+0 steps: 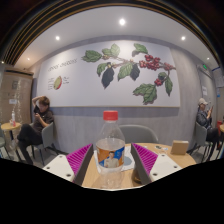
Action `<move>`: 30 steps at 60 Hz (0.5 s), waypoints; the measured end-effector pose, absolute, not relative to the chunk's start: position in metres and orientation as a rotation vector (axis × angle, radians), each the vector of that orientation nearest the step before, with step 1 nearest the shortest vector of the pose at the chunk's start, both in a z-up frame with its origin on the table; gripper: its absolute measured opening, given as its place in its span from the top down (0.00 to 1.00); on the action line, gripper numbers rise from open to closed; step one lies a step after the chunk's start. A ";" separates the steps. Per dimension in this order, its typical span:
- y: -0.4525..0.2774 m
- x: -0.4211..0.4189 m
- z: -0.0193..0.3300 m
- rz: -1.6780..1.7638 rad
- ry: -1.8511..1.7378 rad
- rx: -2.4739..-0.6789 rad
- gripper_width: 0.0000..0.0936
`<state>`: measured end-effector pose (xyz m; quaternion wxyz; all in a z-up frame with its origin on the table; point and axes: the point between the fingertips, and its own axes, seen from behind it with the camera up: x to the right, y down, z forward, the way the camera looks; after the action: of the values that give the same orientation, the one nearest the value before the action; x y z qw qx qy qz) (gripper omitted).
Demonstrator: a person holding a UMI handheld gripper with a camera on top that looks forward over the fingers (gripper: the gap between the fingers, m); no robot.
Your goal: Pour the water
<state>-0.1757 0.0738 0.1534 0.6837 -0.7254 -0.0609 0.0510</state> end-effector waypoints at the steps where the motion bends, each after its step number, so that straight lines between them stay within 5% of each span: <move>1: 0.079 -0.175 0.155 0.097 -0.130 -1.620 0.14; 5: 0.094 -0.177 0.164 0.034 -0.113 -1.600 0.17; 9: 0.113 -0.175 0.158 -0.009 -0.104 -1.583 0.42; 18: 0.114 -0.170 0.158 0.008 -0.056 -1.565 0.60; 30: 0.116 -0.172 0.156 0.126 0.001 -1.555 0.65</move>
<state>-0.1720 0.1157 0.1560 0.7108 -0.7011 0.0006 0.0570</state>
